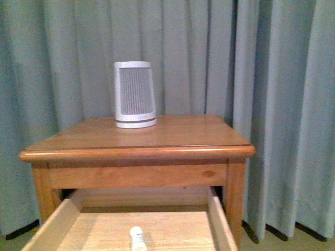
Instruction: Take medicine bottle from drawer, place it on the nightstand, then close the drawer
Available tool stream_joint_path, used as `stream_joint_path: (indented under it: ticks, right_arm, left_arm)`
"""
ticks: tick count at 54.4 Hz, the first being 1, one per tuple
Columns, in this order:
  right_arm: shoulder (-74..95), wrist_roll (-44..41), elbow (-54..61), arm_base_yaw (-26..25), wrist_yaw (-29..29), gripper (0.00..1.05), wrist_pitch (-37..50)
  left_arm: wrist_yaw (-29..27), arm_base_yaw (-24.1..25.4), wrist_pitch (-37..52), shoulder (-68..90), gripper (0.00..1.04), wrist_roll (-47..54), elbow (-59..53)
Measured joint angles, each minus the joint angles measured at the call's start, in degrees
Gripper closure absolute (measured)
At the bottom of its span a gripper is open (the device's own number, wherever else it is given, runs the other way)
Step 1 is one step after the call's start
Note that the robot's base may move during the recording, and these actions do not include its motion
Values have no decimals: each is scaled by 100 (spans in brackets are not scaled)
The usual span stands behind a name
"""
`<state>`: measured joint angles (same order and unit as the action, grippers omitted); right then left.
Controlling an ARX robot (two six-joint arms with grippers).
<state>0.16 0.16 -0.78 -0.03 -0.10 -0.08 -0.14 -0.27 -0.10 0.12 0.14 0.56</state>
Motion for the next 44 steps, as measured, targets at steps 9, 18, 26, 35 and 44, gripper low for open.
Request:
stream_joint_path:
  ticks: [9,18,26,35,44]
  right_arm:
    - [4,-2,0,-7,-2,7,7]
    - [1429,402,-326,592,1036,7,446]
    - [3650,616,-1403,1115,1169,7,1633]
    - [6199,997,-3136,1287,872,7,1058]
    - [8043,1082,-4463,1314,1040,7,472]
  left_arm:
    - [-15,-4,-2,-9,7,-2,0]
    - [-7,2,-2,-2,7,-2,-2]
    - [-4,2,-2,-2,7,-2,-2]
    - [-4,2,-2,-2,7,-2,-2]
    - [-4,2,-2,-2,7,0,-2]
